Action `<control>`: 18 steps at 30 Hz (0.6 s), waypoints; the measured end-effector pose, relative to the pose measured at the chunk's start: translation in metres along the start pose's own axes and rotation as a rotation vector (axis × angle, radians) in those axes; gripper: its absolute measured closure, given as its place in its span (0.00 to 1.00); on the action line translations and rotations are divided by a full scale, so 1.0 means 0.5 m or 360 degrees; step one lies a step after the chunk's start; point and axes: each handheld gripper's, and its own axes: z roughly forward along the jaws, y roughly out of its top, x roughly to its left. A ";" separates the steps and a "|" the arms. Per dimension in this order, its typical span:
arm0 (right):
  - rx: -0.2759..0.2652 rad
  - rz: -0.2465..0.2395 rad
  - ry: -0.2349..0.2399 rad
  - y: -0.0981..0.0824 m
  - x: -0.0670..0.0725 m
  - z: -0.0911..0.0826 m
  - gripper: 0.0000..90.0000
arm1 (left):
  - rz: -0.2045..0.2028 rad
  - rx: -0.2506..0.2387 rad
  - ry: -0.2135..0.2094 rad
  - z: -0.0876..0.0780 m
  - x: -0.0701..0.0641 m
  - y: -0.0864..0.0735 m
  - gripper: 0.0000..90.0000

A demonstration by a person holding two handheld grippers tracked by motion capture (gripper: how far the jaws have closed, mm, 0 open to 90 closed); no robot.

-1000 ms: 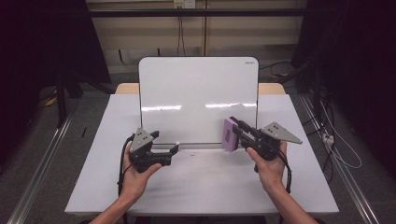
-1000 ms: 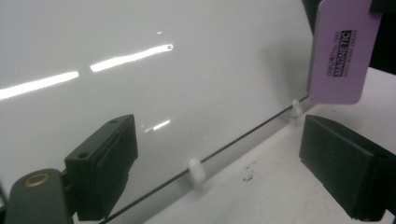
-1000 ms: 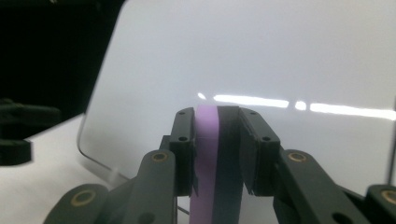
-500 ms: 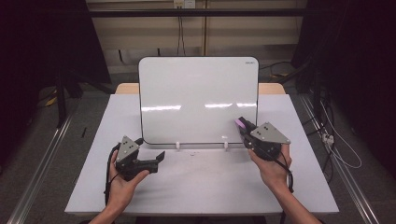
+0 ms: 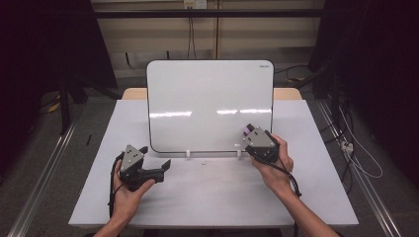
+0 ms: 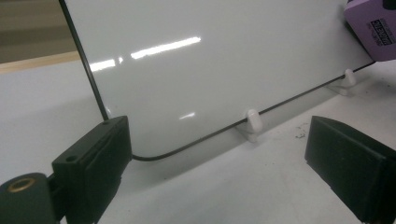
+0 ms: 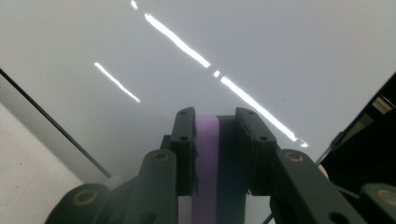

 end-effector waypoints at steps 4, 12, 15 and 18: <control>-0.0007 0.0002 0.0021 -0.001 0.000 0.006 0.78 | 0.0010 0.0000 -0.0001 -0.001 0.000 0.000 0.08; -0.0020 0.0027 0.0037 -0.004 -0.004 0.014 0.77 | 0.0025 0.0008 -0.0009 0.000 -0.007 -0.004 0.09; -0.0028 0.0062 0.0053 -0.005 -0.008 0.015 0.76 | 0.0026 0.0008 -0.0014 -0.001 -0.008 -0.007 0.08; -0.0044 0.0144 0.0075 -0.008 -0.013 0.016 0.73 | 0.0013 0.0011 -0.0016 -0.002 -0.005 -0.009 0.08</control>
